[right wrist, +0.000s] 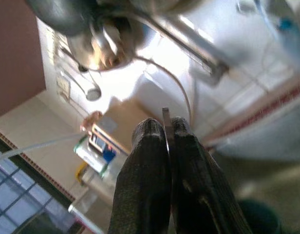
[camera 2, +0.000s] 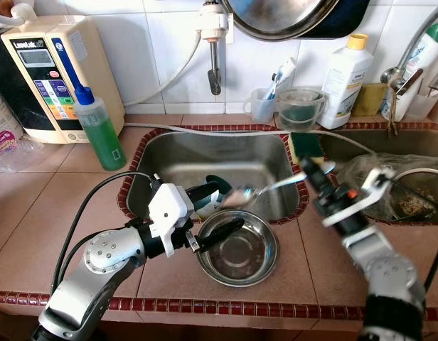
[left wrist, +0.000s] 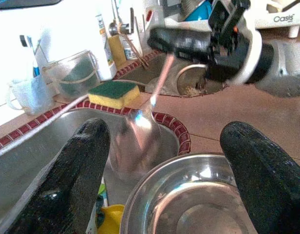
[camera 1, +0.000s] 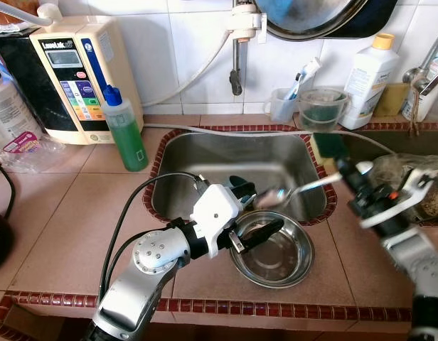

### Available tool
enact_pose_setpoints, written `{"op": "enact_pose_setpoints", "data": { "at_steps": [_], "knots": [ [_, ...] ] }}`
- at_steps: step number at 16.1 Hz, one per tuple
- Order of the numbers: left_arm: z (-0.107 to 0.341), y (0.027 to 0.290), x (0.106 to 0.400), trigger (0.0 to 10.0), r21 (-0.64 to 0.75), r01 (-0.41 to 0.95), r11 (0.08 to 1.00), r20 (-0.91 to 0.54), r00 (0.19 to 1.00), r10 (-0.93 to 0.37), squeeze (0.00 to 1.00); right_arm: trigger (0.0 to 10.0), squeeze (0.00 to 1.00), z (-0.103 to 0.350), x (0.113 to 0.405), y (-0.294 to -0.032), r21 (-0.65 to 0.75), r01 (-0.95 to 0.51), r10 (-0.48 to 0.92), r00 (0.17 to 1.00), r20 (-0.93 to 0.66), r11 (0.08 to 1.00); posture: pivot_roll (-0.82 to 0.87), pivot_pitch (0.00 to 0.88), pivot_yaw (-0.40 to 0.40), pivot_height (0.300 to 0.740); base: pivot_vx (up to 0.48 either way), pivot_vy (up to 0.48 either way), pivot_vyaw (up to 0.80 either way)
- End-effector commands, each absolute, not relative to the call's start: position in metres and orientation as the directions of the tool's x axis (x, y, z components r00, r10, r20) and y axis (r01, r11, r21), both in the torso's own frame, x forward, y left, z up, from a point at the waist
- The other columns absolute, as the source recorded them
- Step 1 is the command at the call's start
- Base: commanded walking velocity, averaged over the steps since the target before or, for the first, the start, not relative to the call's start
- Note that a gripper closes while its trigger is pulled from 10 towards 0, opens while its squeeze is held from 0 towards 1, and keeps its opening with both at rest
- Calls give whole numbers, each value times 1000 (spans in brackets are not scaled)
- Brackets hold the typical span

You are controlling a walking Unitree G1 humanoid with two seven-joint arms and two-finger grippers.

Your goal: Kitchen organization

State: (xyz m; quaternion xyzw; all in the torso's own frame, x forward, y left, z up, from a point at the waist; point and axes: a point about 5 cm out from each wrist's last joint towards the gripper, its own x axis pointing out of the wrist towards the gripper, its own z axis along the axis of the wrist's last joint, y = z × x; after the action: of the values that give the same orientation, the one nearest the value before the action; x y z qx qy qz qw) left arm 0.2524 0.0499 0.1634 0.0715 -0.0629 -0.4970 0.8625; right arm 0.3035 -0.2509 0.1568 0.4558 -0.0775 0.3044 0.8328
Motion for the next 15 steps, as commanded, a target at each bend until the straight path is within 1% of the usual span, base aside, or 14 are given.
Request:
{"op": "enact_pose_setpoints", "data": {
  "at_steps": [1,2,3,5,7,10,13,15],
  "knots": [
    [167,55,258,10000,204,830,519,45,521,-852,0,6667,0,175,310,-260,683,-596,378,801,465,423,-174,0,61,740,0,0,0],
    [167,56,260,10000,208,825,525,47,528,-848,0,8471,0,182,314,-266,670,-589,342,808,479,452,-174,0,61,740,0,0,0],
    [168,57,261,10000,206,819,535,51,537,-842,0,10000,0,186,317,-273,666,-569,305,822,482,483,-172,0,61,740,0,0,0],
    [170,60,265,10000,186,807,561,67,559,-826,0,10000,0,194,321,-282,659,-538,246,837,488,526,-171,0,58,740,0,0,0],
    [172,62,268,10000,177,799,575,73,572,-817,0,10000,0,199,323,-286,652,-520,216,844,491,551,-171,0,58,740,0,0,0],
    [176,65,276,10000,119,771,626,92,619,-780,0,10000,0,203,332,-296,644,-432,129,877,462,632,-173,0,57,740,0,0,0],
    [179,70,284,10000,84,731,678,112,669,-735,0,10000,0,203,338,-298,639,-369,95,902,421,675,-173,0,55,740,0,0,0],
    [179,71,284,10000,57,731,680,114,672,-732,0,10000,0,200,341,-296,626,-337,98,918,384,703,-172,0,54,740,0,0,0]
  ]
}}
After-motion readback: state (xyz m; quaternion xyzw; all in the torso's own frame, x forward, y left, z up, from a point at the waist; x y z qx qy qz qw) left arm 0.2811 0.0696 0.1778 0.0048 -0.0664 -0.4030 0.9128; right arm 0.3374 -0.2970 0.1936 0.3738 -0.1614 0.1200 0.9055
